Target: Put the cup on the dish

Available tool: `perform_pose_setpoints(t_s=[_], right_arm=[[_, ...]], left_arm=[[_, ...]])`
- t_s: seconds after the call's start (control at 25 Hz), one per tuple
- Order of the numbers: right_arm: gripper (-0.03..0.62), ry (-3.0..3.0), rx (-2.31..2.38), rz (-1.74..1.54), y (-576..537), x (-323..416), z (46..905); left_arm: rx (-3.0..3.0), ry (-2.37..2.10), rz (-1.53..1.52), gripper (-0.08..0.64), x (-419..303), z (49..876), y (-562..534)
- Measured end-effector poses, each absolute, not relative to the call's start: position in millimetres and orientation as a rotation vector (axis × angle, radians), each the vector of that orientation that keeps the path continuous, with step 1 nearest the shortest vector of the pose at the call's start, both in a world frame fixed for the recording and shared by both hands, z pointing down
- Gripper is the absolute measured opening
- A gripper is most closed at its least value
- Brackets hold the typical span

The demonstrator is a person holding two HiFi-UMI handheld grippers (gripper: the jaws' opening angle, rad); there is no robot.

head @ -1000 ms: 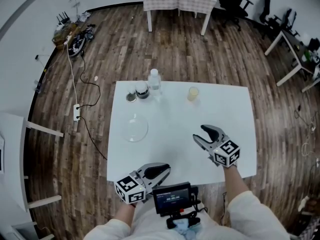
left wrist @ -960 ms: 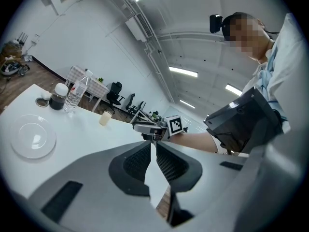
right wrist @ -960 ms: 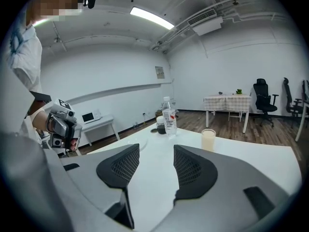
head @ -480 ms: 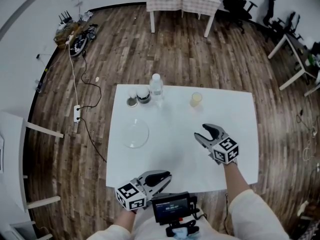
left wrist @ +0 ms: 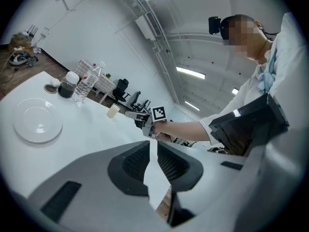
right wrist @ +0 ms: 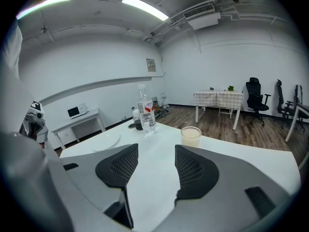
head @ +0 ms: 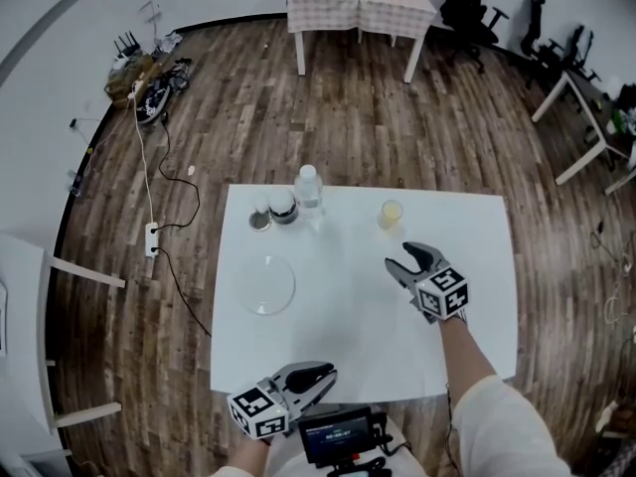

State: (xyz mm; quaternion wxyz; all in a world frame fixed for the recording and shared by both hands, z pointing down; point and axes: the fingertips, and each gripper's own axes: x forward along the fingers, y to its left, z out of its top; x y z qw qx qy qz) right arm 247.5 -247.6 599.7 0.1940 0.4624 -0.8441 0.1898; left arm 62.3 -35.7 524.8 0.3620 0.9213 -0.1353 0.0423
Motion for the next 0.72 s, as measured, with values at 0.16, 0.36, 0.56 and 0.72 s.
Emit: perform_pose_setpoints(t_s=[0.16, 0.36, 0.56, 0.72], right_arm=[[0.241, -2.338, 1.329, 0.553, -261.5, 256.1, 612.7], [0.260, -2.289, 1.357, 0.556, -281.7, 267.9, 625.1], [0.282, -2.262, 1.368, 0.539, -304.7, 277.3, 629.4], [0.282, -2.261, 1.381, 0.527, -321.0, 284.7, 631.5]], left_arm=[[2.353, -0.349, 0.112, 0.041, 63.3, 531.6, -37.0], [2.338, -0.359, 0.112, 0.044, 63.5, 538.9, -43.9], [2.332, -0.367, 0.120, 0.044, 63.6, 541.7, -52.0], [2.323, -0.364, 0.122, 0.044, 65.3, 545.9, -52.7]])
